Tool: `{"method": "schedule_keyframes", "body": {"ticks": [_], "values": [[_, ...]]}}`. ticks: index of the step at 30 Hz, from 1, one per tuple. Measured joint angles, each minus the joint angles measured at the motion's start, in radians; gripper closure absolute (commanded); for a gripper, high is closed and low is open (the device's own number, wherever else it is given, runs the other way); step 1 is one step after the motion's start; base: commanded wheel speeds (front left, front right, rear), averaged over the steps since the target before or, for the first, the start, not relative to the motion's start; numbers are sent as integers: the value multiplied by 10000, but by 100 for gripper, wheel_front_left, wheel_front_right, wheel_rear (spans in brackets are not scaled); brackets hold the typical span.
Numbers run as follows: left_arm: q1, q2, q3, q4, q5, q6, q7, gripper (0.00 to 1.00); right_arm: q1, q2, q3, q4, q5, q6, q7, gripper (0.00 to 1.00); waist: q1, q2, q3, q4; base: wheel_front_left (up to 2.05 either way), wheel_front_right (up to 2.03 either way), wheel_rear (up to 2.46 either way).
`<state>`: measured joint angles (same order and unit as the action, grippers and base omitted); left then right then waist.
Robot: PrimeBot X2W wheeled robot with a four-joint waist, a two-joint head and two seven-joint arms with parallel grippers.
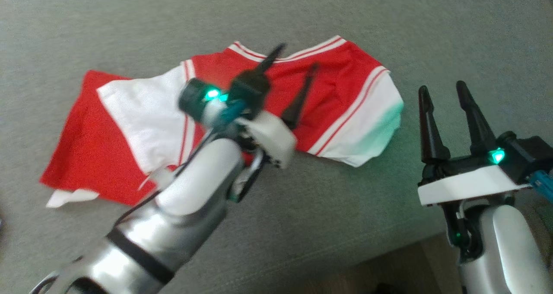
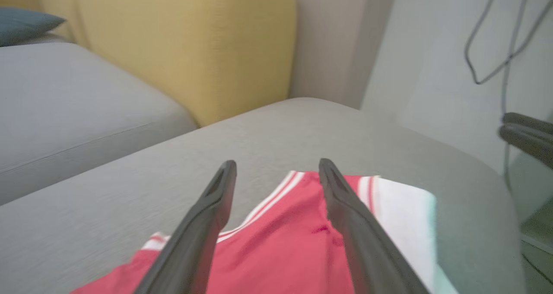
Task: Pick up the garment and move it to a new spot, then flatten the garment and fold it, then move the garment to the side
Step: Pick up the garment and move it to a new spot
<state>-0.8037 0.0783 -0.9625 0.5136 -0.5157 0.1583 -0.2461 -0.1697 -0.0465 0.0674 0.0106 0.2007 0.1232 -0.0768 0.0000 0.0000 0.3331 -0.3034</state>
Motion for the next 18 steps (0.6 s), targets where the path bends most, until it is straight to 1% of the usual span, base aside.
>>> {"method": "schedule_keyframes", "body": {"ticks": [3, 6, 9, 12, 18], "values": [[609, 527, 639, -518, 36, 500, -33, 0, 119, -21, -136, -174, -123, 0, 150, 0, 0, 0, -260, 385, 0, 0, 0], [1386, 1068, 1603, -1450, 198, 1024, -35, 0, 406, -52, -211, -322, -178, 0, 339, 0, 0, 0, -500, 799, 0, 0, 0], [2142, 1436, 2546, -2332, 453, 1400, -63, 0, 582, -121, -316, -428, -230, 0, 445, 0, 0, 0, -704, 1210, 0, 0, 0], [2909, 1714, 3377, -2938, 660, 1639, -104, 0, 605, -205, -408, -525, -263, 0, 600, 0, 0, 0, -894, 1591, 0, 0, 0], [4306, 2148, 4767, -3664, 1037, 1747, -105, 0, 662, -272, -466, -598, -347, 0, 775, 0, 0, 0, -1295, 2169, 0, 0, 0]]}}
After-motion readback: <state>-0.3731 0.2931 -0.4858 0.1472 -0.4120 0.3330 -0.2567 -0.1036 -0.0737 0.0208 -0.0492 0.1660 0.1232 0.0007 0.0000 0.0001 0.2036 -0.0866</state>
